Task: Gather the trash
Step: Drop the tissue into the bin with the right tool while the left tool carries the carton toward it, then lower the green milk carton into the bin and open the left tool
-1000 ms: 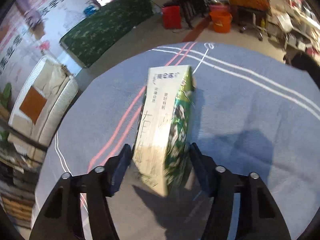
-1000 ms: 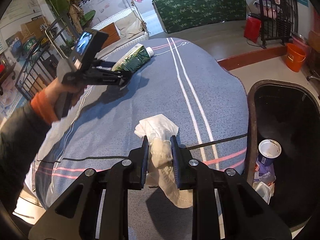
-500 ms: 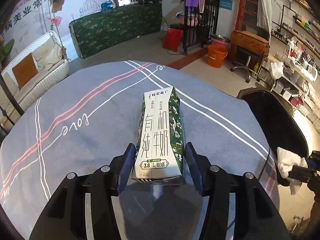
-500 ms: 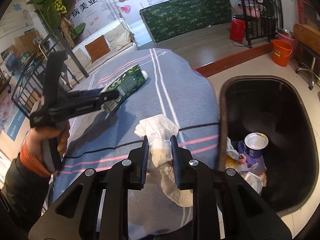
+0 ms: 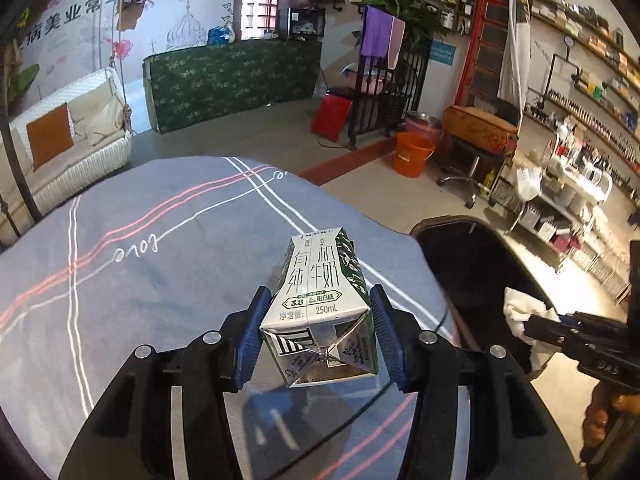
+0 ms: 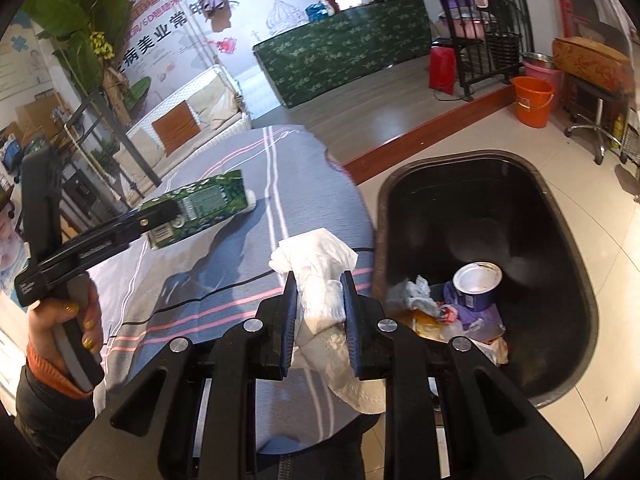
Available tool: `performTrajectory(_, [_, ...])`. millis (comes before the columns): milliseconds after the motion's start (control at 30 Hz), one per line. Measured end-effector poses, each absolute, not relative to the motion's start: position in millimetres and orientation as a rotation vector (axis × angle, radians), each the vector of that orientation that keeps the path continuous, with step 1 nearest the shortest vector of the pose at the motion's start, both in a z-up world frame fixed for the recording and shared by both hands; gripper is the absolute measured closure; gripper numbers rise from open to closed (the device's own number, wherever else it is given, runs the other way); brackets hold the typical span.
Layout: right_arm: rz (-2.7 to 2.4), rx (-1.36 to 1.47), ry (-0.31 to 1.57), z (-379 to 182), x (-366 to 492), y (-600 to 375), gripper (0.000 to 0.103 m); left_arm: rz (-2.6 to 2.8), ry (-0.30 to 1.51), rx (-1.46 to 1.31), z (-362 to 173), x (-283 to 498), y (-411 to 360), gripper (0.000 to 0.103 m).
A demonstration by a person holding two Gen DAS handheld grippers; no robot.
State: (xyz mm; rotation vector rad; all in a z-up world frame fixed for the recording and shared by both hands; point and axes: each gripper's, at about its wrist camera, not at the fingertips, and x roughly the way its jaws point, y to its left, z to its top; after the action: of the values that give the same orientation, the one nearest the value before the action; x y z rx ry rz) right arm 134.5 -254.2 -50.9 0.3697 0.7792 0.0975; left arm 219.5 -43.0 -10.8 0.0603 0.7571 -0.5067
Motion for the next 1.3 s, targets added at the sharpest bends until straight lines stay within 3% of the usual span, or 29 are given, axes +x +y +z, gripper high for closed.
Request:
performTrajectory(500, [0.018, 0.404, 0.747, -51.0, 122.2, -287.7, 0.081, -0.554, 0.701, 0.008, 0.2, 201.1, -61.6, 0.054])
performTrajectory(767, [-0.055, 0.410, 0.784, -60.2, 121.2, -314.4, 0.080, -0.654, 0.630, 0.044, 22.6, 187.9, -109.3, 0.054])
performTrajectory(800, [-0.061, 0.421, 0.789, -63.8, 121.9, -317.7, 0.072, -0.676, 0.630, 0.042, 23.3, 186.8, -118.2, 0.054])
performTrajectory(867, [-0.088, 0.459, 0.793, -73.7, 122.0, -328.4, 0.026, -0.703, 0.633, 0.050, 20.8, 184.8, -131.8, 0.054])
performTrajectory(900, [-0.113, 0.477, 0.783, -76.4, 119.8, -333.4, 0.020, -0.712, 0.635, 0.057, 18.9, 184.5, -136.6, 0.054])
performTrajectory(1300, [-0.296, 0.534, 0.667, -63.2, 72.9, -381.8, 0.020, -0.809, 0.745, 0.096, -22.9, 176.9, -195.0, 0.053])
